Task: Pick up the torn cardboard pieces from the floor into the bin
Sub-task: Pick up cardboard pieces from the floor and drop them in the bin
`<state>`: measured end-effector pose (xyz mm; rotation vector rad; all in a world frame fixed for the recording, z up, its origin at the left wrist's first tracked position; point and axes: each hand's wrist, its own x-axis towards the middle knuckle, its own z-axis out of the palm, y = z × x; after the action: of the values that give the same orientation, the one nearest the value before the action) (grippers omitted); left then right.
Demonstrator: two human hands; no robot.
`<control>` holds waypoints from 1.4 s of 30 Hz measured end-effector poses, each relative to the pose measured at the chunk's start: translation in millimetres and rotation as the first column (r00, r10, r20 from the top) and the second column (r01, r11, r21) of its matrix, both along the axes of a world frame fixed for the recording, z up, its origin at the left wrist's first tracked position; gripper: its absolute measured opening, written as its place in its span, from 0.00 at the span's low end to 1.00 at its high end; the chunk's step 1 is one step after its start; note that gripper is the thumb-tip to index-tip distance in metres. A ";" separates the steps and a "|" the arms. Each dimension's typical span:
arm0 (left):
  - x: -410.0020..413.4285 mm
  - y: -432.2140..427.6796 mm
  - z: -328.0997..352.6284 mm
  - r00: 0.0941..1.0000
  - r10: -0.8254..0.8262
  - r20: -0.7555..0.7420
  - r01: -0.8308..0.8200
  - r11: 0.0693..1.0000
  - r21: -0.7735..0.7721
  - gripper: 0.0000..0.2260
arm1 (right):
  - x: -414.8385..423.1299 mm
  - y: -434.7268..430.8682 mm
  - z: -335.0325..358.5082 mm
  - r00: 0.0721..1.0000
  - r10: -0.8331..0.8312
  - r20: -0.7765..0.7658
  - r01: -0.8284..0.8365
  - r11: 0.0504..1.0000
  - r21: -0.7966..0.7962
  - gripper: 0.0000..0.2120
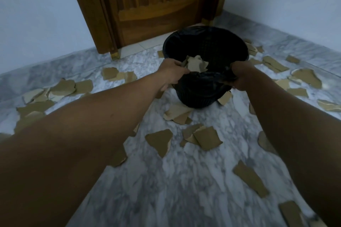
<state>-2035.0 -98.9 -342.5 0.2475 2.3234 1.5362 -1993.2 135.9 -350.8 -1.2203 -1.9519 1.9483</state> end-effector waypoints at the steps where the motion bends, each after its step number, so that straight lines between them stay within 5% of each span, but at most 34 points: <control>1: -1.0 -0.7 1.2 1.000 -0.005 -0.004 0.005 1.000 0.001 0.24 | -1.6 -0.5 0.7 0.999 0.005 0.033 -0.006 0.999 0.034 0.15; 7: 5.9 -8.2 7.7 0.999 -0.027 -0.031 0.028 0.999 0.040 0.29 | -6.6 -10.5 -0.3 0.972 -0.040 0.234 -0.046 0.936 0.349 0.43; 11: 12.2 -32.9 16.3 0.998 -0.028 -0.062 0.031 0.999 0.045 0.16 | 0.1 -45.7 29.7 0.956 0.001 0.293 -0.175 0.803 0.569 0.39; 18: 6.7 -139.4 59.2 0.979 0.030 -0.204 -0.054 0.992 -0.114 0.26 | -11.4 -132.6 60.2 0.891 0.249 0.379 -0.453 0.538 0.711 0.34; 24: 24.9 -305.3 52.0 0.933 0.227 -0.278 -0.309 0.903 -0.299 0.27 | -32.3 -278.2 62.5 0.744 0.543 0.389 -0.600 0.289 0.746 0.32; 29: 67.7 -411.6 -22.2 0.935 0.321 -0.152 -0.352 0.783 -0.512 0.27 | -2.0 -436.9 11.7 0.524 0.758 0.389 -0.728 0.161 0.667 0.30; 34: 119.2 -472.0 -108.0 0.954 0.278 0.116 -0.137 0.743 -0.655 0.20 | 44.9 -530.4 -79.5 0.279 0.816 0.506 -0.878 0.002 0.479 0.30; 37: 146.8 -490.5 -159.9 0.947 0.282 0.153 -0.087 0.684 -0.724 0.17 | 61.4 -556.6 -124.8 0.128 0.772 0.623 -0.917 -0.147 0.371 0.28; 42: 170.5 -515.4 -189.0 0.992 -0.004 0.130 0.117 0.468 -0.876 0.22 | 71.7 -560.4 -165.3 0.169 0.630 0.758 -0.922 -0.172 0.348 0.22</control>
<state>-1864.5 -614.3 -531.5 -0.0392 2.6223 0.1086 -1921.5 -424.5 -516.1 0.2872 -3.7024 0.3396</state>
